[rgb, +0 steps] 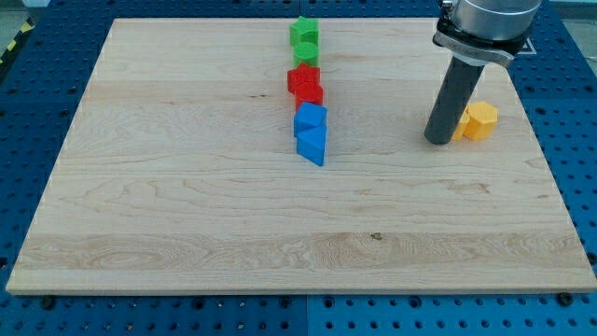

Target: Push blue cube to the left of blue triangle

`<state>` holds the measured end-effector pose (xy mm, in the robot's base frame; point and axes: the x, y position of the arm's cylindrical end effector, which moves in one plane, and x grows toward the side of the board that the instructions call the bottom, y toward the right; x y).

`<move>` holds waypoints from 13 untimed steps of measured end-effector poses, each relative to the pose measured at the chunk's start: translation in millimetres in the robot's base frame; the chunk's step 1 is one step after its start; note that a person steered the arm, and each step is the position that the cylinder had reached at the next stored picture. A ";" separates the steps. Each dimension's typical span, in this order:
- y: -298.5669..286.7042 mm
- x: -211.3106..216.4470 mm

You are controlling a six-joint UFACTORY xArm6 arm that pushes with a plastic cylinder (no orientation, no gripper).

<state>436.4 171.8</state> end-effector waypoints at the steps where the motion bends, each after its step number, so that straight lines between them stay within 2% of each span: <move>1: -33.1 0.0; 2: -72.5 -6.0; 4: -77.2 -6.0; 7: -208.2 -26.2; 8: -224.2 -35.8; 9: -237.5 -63.5; 10: -285.2 -65.2; 11: -297.1 -52.4; 13: -280.3 -49.1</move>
<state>387.4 -108.6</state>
